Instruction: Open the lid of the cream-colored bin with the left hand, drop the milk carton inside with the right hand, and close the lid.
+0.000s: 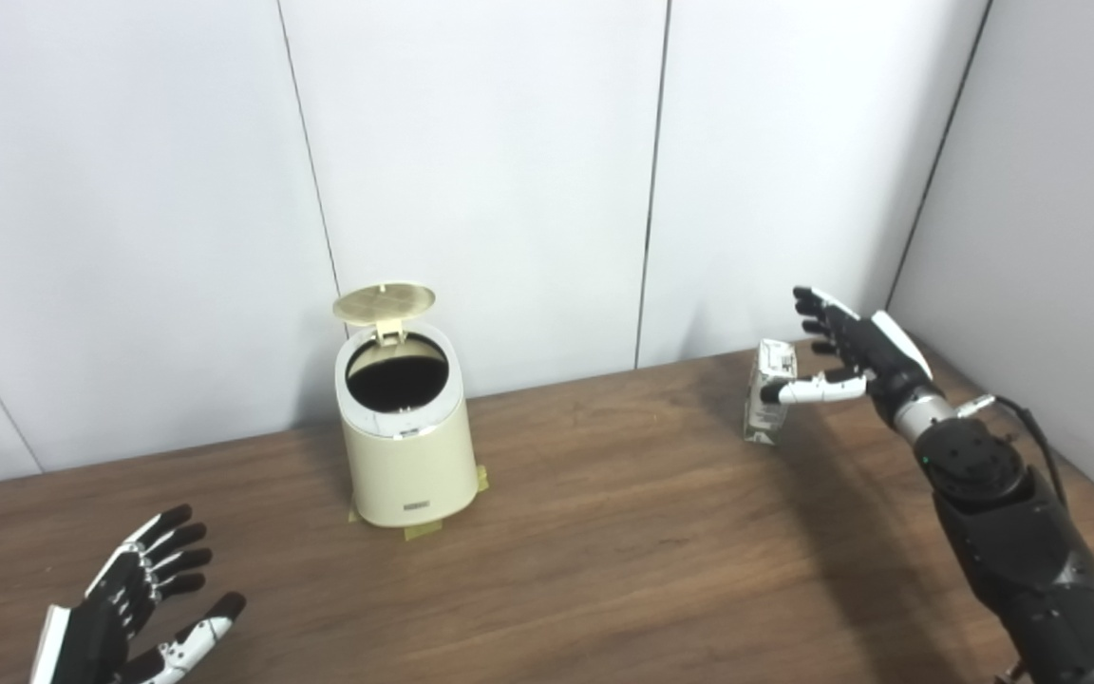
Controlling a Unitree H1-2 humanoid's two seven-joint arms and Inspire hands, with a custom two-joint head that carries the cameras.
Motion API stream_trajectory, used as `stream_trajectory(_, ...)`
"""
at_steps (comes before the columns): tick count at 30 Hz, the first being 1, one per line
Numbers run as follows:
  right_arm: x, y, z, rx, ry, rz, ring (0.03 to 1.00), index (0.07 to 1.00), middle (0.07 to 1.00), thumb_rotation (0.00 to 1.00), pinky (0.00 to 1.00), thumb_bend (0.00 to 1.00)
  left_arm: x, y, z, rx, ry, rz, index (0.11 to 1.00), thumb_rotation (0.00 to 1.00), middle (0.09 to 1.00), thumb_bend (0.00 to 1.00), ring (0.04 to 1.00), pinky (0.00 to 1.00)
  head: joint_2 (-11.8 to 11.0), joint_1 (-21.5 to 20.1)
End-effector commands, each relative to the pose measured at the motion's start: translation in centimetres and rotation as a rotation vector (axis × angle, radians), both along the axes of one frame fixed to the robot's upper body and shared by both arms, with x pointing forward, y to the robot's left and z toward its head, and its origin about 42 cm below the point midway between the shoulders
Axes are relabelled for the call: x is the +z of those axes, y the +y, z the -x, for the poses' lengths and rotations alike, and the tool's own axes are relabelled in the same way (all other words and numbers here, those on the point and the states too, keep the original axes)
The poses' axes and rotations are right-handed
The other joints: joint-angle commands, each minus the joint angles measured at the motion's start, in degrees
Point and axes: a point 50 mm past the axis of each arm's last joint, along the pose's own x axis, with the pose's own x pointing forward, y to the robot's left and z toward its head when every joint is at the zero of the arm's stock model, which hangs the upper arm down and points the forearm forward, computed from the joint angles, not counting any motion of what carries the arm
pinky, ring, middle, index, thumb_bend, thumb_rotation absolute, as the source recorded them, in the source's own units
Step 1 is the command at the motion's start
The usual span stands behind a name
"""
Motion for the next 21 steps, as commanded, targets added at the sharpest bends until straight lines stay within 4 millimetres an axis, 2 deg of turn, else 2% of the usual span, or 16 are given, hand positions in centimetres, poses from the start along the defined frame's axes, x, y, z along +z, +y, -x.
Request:
stream_trajectory(1,3.3,-0.3,-1.3,0.032,-0.112,0.000,0.909,0.935,0.930,0.08,0.87,0.81,0.9,0.5,-0.2,-0.012,-0.048,-0.016,0.834,0.07,0.795,0.62,0.744,0.70,0.1,0.1)
stream_trajectory(8,1.7,0.1,-1.8,0.021,-0.093,-0.055,0.899,0.934,0.931,0.01,0.87,0.79,1.0,0.6,-0.1,-0.019,-0.046,-0.019,0.835,0.05,0.792,0.62,0.739,0.69,0.4,0.1)
stream_trajectory(16,0.5,1.2,-2.3,-0.003,-0.097,-0.117,0.862,0.886,0.896,0.00,0.87,0.77,0.8,1.0,0.1,-0.029,-0.041,-0.027,0.840,0.01,0.799,0.60,0.743,0.68,0.9,0.1)
stream_trajectory(21,0.1,1.6,-2.5,-0.004,-0.094,-0.102,0.818,0.859,0.856,0.00,0.79,0.78,0.8,1.0,0.2,-0.033,-0.037,-0.036,0.840,0.01,0.798,0.60,0.743,0.69,1.2,0.2)
